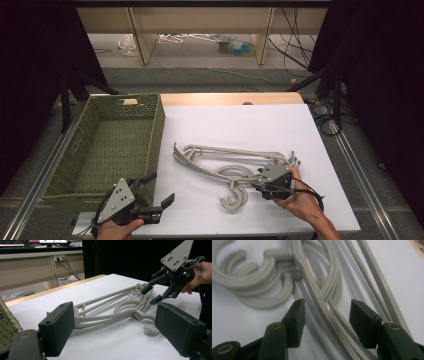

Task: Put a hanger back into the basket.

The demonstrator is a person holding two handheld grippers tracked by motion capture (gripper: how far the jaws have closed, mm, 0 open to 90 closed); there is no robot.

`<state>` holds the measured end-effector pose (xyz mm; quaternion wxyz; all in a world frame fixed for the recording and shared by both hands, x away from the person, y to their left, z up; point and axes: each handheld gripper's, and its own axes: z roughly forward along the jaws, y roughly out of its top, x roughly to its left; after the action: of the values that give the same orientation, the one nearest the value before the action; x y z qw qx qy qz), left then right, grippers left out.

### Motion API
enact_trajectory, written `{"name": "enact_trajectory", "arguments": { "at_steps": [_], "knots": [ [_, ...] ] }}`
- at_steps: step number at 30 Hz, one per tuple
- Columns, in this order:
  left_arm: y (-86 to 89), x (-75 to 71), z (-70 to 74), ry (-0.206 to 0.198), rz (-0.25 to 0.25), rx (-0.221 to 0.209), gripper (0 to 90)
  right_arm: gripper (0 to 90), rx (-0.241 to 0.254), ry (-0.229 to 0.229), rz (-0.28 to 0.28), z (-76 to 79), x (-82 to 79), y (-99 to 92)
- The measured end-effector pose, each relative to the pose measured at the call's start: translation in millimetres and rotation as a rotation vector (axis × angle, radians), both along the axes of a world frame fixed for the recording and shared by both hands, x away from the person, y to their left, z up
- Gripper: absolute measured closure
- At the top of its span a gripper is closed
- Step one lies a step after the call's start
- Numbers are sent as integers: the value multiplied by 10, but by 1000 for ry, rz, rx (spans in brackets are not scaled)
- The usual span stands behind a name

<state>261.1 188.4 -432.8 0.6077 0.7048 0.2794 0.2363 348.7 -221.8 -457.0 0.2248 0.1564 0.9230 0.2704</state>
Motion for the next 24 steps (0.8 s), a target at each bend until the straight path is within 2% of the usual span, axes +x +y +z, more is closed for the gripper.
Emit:
{"name": "enact_trajectory", "arguments": {
  "at_steps": [1,3,4,5,7,10,11,13,14,17,18,19,20,21,24],
  "knots": [
    [0,0,1,0,0,-1,159,498,-37,-4,16,-27,31,27],
    [1,1,1,0,0,0,159,509,-47,-4,20,-34,34,35],
    [0,2,0,-2,0,2,159,528,-81,1,48,-60,47,66],
    [0,2,0,-2,0,2,159,528,-81,1,48,-60,47,66],
    [-2,1,0,-4,2,4,159,565,-112,-9,70,-98,72,99],
    [1,3,5,-15,-8,10,159,593,-125,-14,81,-106,94,111],
    [-9,-2,4,-12,-10,7,159,630,-140,-17,102,-112,121,118],
    [-10,-2,2,-9,-9,12,159,640,-154,-16,112,-112,134,117],
    [-18,0,-3,-7,-8,7,159,682,-177,-32,136,-120,141,126],
    [-21,0,-4,-6,-7,8,159,712,-180,-47,148,-103,140,125],
    [-21,0,-3,-6,-7,8,159,723,-188,-44,167,-95,139,122],
    [-25,3,-6,-9,-10,3,159,761,-210,-73,200,-87,125,120],
    [-25,3,-6,-9,-10,3,159,768,-218,-78,205,-81,114,123],
    [-23,-2,-3,-5,-7,9,159,774,-243,-103,222,-59,114,121],
    [-24,-2,-3,-5,-7,10,159,781,-241,-94,247,-36,106,123]
  ]
}}
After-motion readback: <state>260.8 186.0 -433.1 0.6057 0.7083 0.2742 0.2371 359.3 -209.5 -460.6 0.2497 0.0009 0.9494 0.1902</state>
